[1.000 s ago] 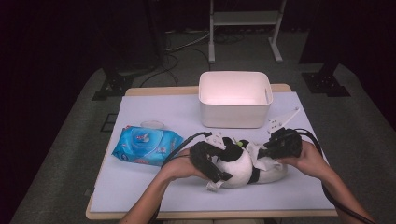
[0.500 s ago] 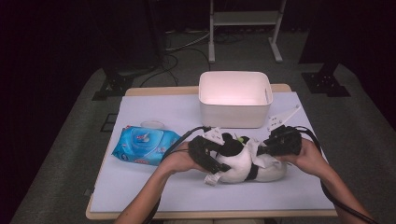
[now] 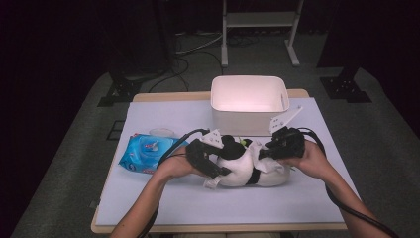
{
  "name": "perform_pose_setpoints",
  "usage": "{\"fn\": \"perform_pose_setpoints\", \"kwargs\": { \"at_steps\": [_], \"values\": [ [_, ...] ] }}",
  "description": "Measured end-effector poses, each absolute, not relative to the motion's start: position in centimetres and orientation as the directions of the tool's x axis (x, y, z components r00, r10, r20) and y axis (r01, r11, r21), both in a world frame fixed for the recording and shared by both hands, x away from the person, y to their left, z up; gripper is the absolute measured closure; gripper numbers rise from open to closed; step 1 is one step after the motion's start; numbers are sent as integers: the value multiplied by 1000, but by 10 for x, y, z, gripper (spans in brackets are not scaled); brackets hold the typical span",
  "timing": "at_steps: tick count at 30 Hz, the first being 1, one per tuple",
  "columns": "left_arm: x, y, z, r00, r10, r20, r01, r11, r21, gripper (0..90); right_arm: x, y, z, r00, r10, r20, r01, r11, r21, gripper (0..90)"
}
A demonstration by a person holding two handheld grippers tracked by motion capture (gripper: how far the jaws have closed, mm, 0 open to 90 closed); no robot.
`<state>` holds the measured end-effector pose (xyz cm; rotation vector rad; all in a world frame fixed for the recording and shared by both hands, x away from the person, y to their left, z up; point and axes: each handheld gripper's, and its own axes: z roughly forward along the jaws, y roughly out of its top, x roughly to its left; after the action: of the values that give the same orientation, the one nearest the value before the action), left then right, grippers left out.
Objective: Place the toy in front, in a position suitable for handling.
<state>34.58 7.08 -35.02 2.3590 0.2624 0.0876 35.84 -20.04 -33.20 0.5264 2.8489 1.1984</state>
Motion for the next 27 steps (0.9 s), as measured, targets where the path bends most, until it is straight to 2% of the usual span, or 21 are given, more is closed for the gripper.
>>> {"fn": "perform_pose_setpoints", "kwargs": {
  "at_steps": [7, 14, 22, 27],
  "values": [
    [350, 86, -364, 973, 225, -40, 188, -688, 701, 336, 367, -184, -333, -950, 283, 130, 293, 673, 679, 839],
    [350, 88, -365, 972, 231, -46, 195, -681, 706, 332, 369, -195, -321, -943, 316, 110, 301, 658, 691, 838],
    [349, 86, -359, 966, 250, -72, 229, -685, 692, 235, 368, -198, -334, -938, 309, 157, 330, 660, 674, 838],
    [349, 88, -353, 963, 256, -84, 241, -679, 694, 224, 365, -195, -337, -941, 300, 157, 325, 666, 671, 838]
  ]
}}
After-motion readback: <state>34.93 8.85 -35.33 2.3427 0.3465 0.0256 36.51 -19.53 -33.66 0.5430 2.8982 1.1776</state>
